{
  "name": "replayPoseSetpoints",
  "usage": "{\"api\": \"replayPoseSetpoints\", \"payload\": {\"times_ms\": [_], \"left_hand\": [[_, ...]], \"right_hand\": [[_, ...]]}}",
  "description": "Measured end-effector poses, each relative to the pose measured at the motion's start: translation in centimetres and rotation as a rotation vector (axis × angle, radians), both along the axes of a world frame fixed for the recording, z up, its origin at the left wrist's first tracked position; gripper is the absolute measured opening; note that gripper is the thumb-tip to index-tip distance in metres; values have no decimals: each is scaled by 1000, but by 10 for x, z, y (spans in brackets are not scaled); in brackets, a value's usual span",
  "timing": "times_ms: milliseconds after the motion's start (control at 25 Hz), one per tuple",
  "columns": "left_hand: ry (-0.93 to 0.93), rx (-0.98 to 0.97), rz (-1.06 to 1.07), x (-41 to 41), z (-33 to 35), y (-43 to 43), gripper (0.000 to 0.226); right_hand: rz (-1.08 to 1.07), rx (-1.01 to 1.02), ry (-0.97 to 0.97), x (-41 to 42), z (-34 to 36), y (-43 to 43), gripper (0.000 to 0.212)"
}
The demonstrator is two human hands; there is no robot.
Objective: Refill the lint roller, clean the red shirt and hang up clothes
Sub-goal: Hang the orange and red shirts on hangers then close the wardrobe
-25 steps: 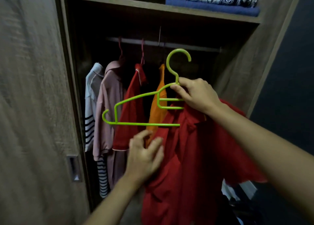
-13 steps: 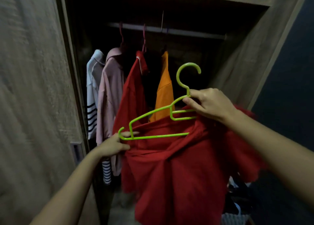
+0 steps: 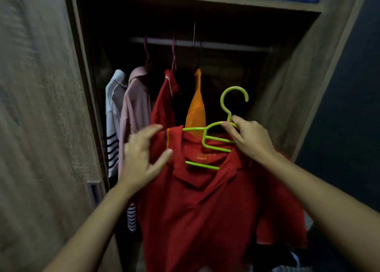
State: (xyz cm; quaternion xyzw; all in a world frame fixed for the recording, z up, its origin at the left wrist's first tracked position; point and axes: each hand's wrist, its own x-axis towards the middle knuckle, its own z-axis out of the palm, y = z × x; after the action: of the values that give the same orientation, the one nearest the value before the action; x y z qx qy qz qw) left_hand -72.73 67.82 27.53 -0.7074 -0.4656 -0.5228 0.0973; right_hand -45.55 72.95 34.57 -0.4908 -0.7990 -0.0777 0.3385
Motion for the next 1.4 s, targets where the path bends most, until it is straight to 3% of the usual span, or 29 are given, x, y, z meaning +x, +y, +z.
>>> {"api": "replayPoseSetpoints", "payload": {"times_ms": [80,240,440,680,880,1000,1160,1400], "left_hand": [[60,-7,180,-19,11,5,61],[124,-159,-108,-24,14,6,57],[178,-169,-109,-25,7,5,55],[218,-211,-120,-17,9,9,49],[38,-188,-144,-22,9,5,48],[-112,-236,-98,-42,19,6,21],[-181,-282,-116,-52,37,-5,53],[-304,-267,-202,-69,37,1,58]], "right_hand": [[27,34,17,0,2,-5,39],[84,57,-64,-13,2,-11,46],[122,73,-195,-8,-8,-5,49],[160,24,-149,-3,-25,-3,47],[176,-9,-169,-5,-25,-3,49],[90,-45,-81,20,-23,5,47],[149,-131,-13,37,-28,11,42],[257,-158,113,43,-38,14,27]]}}
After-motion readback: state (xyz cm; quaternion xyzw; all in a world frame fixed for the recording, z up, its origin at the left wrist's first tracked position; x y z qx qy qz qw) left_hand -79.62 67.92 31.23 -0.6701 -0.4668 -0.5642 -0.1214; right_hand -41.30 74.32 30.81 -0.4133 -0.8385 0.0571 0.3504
